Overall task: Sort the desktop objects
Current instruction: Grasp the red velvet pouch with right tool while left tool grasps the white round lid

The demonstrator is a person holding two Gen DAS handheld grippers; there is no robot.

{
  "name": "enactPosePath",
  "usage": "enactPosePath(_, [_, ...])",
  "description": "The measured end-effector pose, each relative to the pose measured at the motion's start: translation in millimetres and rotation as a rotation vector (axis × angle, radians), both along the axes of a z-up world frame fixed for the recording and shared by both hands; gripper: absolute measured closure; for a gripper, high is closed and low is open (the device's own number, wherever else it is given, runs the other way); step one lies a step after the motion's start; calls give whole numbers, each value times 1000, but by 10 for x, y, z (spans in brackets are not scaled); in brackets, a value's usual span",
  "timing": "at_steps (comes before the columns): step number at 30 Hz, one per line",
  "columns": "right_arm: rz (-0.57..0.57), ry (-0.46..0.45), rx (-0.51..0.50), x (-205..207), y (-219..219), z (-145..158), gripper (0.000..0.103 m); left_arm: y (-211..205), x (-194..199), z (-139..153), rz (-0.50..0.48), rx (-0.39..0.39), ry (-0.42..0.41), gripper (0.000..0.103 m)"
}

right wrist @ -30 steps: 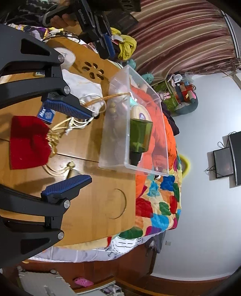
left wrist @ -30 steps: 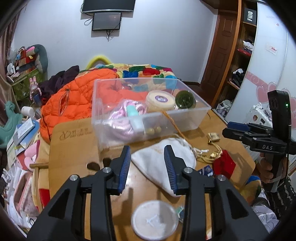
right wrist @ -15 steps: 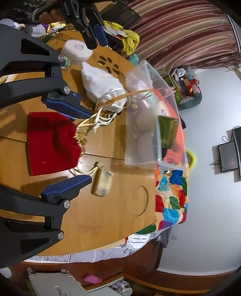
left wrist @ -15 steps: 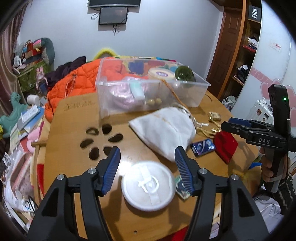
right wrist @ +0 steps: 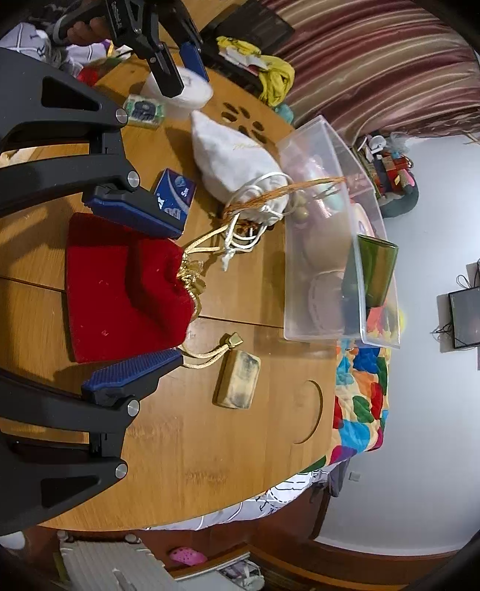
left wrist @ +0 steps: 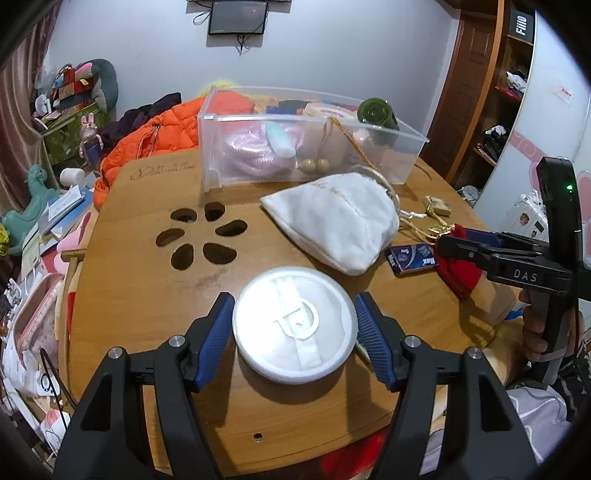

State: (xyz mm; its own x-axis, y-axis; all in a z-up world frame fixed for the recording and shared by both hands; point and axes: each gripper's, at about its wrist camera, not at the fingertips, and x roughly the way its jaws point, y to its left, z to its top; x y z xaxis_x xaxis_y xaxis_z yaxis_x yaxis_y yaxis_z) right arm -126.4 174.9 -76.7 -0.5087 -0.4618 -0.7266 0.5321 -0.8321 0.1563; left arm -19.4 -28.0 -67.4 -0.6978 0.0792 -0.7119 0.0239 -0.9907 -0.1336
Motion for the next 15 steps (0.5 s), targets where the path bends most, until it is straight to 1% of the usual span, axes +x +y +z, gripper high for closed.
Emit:
enactPosePath(2, [-6,11,-2,16,-5,-11,44,1,0,-42,3,2,-8,36])
enactPosePath(7, [-6,24,-3,46,-22,-24,45,-30,13,-70,13,36,-1,34])
enactPosePath(15, [8,14,-35,59,-4,-16,58,-76,3,-112,51,60,24,30])
